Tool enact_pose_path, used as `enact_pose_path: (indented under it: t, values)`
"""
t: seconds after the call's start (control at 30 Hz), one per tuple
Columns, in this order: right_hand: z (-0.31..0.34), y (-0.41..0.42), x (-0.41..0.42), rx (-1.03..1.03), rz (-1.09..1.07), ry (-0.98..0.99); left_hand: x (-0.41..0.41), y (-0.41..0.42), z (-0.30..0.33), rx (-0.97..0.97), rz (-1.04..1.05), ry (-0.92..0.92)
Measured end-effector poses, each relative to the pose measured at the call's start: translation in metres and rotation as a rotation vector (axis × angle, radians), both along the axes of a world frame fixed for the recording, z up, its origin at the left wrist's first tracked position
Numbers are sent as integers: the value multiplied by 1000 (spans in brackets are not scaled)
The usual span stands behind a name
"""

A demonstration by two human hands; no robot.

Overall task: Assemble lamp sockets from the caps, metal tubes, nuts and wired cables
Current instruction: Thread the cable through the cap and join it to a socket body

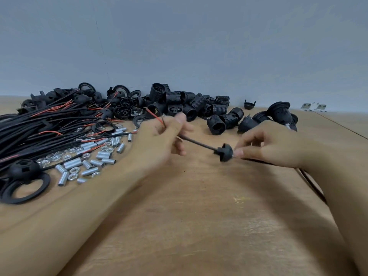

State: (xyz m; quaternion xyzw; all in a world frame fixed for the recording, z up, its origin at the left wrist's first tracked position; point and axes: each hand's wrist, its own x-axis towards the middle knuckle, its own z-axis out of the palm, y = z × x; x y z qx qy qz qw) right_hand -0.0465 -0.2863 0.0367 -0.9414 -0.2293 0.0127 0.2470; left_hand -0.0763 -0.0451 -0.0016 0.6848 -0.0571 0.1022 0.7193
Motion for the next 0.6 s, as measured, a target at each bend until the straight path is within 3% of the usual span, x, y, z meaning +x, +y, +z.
enact_pose_path:
  t: [0.07, 0.17, 0.27, 0.37, 0.6]
  values:
    - [-3, 7, -4, 66, -70, -122, -2, -4, -5, 112, -18, 27]
    - [-19, 42, -17, 324, 52, -216, -5, -11, -8, 122, -136, 96]
    - [-33, 70, -21, 275, 201, -320, -6, -12, -5, 214, -218, 94]
    - [-31, 70, -11, 364, 199, -263, -6, -6, 0, 520, -108, 23]
    - [-37, 56, -3, 527, 76, -147, 9, 22, -3, 670, 150, -96]
